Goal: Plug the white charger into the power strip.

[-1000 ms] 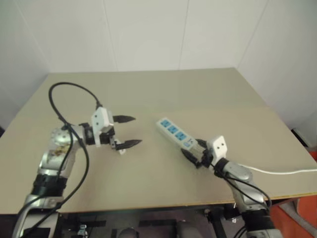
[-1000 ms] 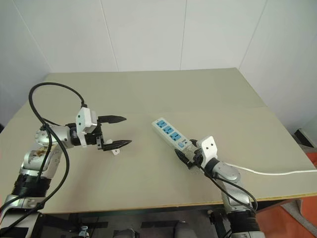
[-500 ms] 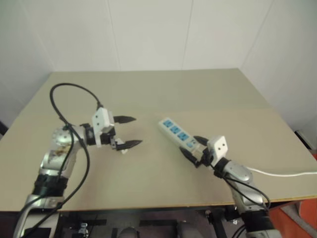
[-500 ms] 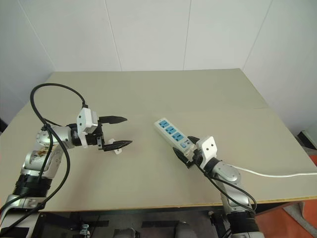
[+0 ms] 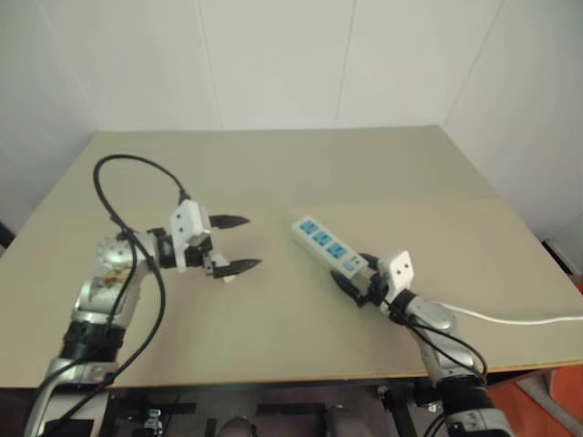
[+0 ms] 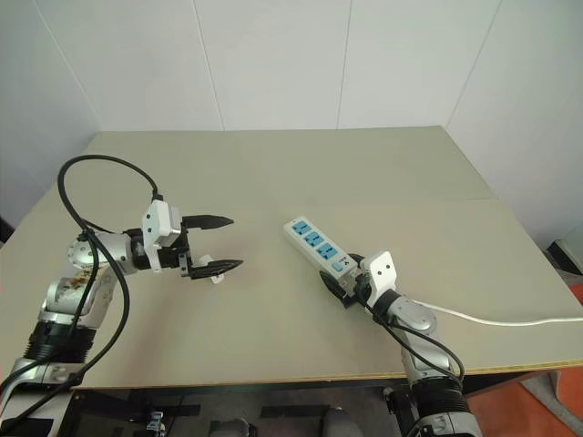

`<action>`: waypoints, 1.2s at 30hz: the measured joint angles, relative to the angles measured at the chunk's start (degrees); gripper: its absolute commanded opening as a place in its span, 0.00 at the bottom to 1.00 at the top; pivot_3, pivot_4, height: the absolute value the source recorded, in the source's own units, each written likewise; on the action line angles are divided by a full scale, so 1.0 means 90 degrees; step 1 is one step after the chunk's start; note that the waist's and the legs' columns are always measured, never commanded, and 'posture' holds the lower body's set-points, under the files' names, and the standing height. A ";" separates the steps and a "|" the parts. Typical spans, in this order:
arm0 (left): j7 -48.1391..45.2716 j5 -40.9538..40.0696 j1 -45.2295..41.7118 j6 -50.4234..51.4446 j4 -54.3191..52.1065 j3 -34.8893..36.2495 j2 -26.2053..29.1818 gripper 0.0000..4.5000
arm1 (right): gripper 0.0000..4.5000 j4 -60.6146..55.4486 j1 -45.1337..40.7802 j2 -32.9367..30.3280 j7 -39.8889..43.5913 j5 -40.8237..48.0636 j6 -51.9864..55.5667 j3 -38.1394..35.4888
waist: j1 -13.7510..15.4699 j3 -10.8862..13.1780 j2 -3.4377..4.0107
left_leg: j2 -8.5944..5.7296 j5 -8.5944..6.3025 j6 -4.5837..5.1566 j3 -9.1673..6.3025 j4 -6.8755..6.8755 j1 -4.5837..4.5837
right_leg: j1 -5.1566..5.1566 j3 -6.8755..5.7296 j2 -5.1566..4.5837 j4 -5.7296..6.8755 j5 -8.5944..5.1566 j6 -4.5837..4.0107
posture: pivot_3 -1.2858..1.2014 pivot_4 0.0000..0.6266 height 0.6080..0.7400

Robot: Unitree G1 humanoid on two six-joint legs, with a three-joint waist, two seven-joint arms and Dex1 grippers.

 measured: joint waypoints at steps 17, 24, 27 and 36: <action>0.0070 0.0047 -0.0001 -0.0009 0.0005 0.0000 -0.0040 1.00 | 0.75 0.0300 -0.0106 0.0175 0.0010 0.0075 -0.0194 -0.0126 | -0.0004 0.0000 0.0000 | 0.0000 0.0000 0.0000 0.0000 0.0000 0.0004 | 0.0003 0.0000 0.0000 0.0001 0.0000 0.0000 | 0.52 0.24 1.00; 0.0075 0.0052 0.0001 -0.0009 0.0007 0.0001 -0.0022 1.00 | 0.75 0.0300 -0.0091 0.0173 0.0021 0.0010 -0.0272 -0.0121 | -0.0002 0.0000 0.0000 | 0.0000 0.0000 0.0000 0.0000 0.0000 0.0004 | 0.0003 0.0001 0.0000 0.0001 0.0000 0.0000 | 0.52 0.24 1.00; -0.0071 0.0060 -0.0039 -0.0018 0.0137 -0.0001 0.0152 1.00 | 0.75 0.0270 -0.0072 0.0107 0.0134 0.0019 -0.0269 -0.0112 | -0.0002 0.0000 0.0000 | 0.0000 0.0000 0.0000 0.0000 0.0000 0.0004 | 0.0002 0.0001 0.0001 0.0000 0.0000 0.0000 | 0.52 0.24 1.00; -0.2237 0.0391 -0.1710 -0.1063 0.1929 -0.0490 0.1204 1.00 | 0.75 -0.0064 0.0037 -0.0389 0.1143 0.0253 -0.0090 0.0067 | -0.0004 0.0000 0.0000 | -0.0001 0.0000 0.0000 0.0003 0.0000 0.0002 | 0.0002 -0.0001 0.0003 -0.0002 -0.0002 -0.0001 | 0.52 0.24 1.00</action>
